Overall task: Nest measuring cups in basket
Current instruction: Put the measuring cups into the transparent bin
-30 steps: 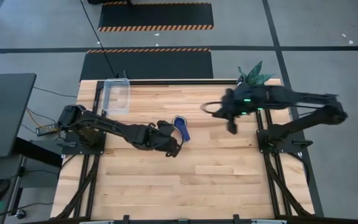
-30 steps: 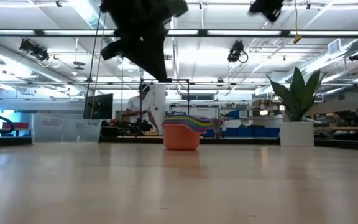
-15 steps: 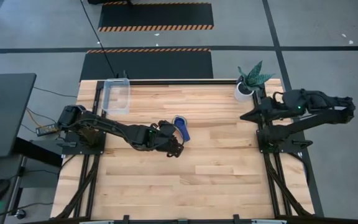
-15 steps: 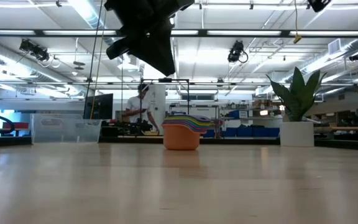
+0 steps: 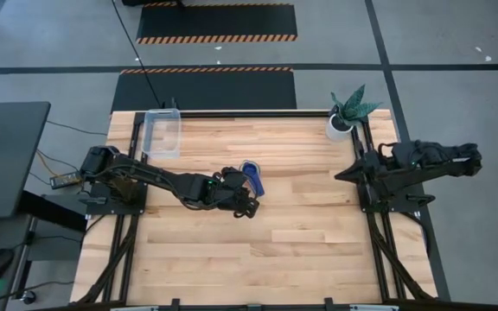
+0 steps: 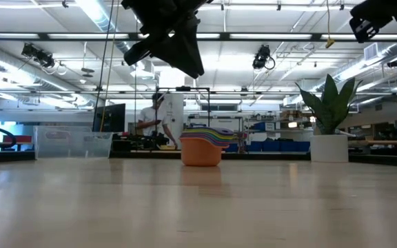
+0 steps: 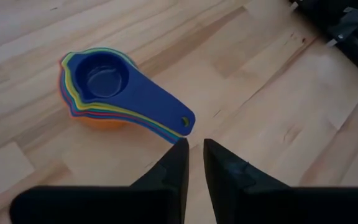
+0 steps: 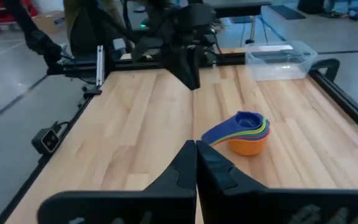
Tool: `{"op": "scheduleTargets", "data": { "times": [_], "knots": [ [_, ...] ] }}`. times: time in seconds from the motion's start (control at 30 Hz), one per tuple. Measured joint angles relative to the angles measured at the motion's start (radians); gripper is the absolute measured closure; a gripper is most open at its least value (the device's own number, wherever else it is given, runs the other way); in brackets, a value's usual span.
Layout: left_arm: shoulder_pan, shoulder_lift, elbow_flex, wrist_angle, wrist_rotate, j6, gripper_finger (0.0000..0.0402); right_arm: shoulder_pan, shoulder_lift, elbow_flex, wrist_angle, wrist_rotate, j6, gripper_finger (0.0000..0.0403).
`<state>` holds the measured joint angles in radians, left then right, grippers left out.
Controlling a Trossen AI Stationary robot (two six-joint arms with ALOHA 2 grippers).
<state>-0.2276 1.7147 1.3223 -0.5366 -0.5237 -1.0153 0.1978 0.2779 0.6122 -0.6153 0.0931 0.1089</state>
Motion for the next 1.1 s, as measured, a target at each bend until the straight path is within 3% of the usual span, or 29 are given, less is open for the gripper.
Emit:
{"op": "scheduleTargets", "data": {
  "times": [0.27, 0.5, 0.73, 1.1],
  "knots": [
    [-0.008, 0.000, 0.000, 0.003, 0.000, -0.003, 0.0347, 0.000, -0.095, -0.102, 0.157, -0.115, -0.065, 0.0400],
    [-0.008, 0.000, 0.000, 0.002, 0.000, 0.007, 0.0347, 0.000, -0.116, -0.166, 0.184, -0.115, -0.033, 0.0399],
    [-0.008, 0.000, 0.000, 0.002, 0.000, 0.018, 0.0347, -0.001, -0.109, -0.173, 0.181, 0.013, -0.007, 0.0398],
    [-0.007, 0.001, 0.000, 0.000, 0.000, 0.040, 0.0347, -0.001, -0.047, -0.174, 0.111, 0.052, 0.056, 0.0399]
  ]
}}
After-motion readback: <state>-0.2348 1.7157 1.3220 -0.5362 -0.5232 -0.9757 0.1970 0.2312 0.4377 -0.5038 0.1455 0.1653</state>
